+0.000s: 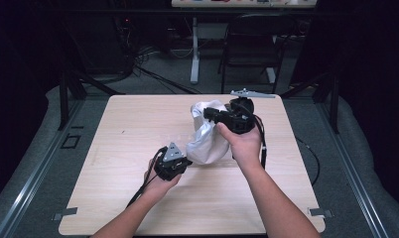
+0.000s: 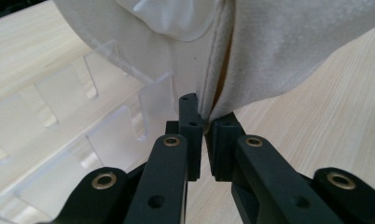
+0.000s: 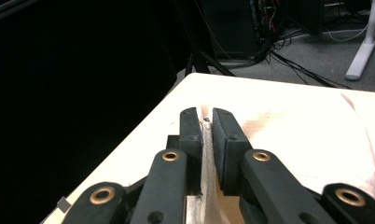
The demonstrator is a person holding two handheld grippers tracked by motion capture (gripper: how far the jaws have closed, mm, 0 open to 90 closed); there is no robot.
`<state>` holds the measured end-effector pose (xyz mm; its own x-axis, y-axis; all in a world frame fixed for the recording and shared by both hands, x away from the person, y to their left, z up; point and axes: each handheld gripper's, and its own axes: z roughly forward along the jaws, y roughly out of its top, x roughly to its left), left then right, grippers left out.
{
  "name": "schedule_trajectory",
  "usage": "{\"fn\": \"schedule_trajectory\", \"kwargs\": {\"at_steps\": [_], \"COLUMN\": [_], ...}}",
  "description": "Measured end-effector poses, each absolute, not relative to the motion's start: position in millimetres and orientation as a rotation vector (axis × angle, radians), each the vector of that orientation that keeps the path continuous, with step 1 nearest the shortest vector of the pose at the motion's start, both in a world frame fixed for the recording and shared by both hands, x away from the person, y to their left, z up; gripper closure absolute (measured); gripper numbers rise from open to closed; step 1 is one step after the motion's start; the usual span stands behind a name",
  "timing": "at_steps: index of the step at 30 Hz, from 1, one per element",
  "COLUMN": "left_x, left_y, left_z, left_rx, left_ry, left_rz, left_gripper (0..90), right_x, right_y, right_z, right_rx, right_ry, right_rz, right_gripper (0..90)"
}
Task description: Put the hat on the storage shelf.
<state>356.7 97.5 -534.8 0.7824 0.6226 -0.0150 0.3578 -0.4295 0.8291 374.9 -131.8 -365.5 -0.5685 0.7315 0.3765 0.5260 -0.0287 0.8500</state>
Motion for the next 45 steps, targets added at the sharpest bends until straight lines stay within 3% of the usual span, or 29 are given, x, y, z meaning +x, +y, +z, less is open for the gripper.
{"fn": "schedule_trajectory", "kwargs": {"at_steps": [11, 18, 24, 33, 45], "left_x": [355, 344, 329, 320, 313], "left_y": [98, 103, 120, 148, 196], "left_z": [-536, -531, -524, -529, -538], "left_rx": [2.025, 1.979, 1.952, 1.945, 1.921], "left_ry": [0.735, 0.732, 0.737, 0.823, 0.964], "left_rz": [0.368, 0.372, 0.371, 0.36, 0.374], "left_gripper": [83.2, 63.2, 53.7, 51.8, 49.6], "right_x": [375, 374, 368, 364, 343], "right_y": [-143, -149, -154, -156, -171], "right_z": [-370, -370, -370, -370, -365], "right_rx": [1.384, 1.388, 1.373, 1.361, 1.267], "right_ry": [2.018, 2.012, 2.014, 2.004, 1.989], "right_rz": [1.66, 1.659, 1.638, 1.638, 1.589], "right_gripper": [82.9, 82.6, 82.3, 79.8, 65.4]}}
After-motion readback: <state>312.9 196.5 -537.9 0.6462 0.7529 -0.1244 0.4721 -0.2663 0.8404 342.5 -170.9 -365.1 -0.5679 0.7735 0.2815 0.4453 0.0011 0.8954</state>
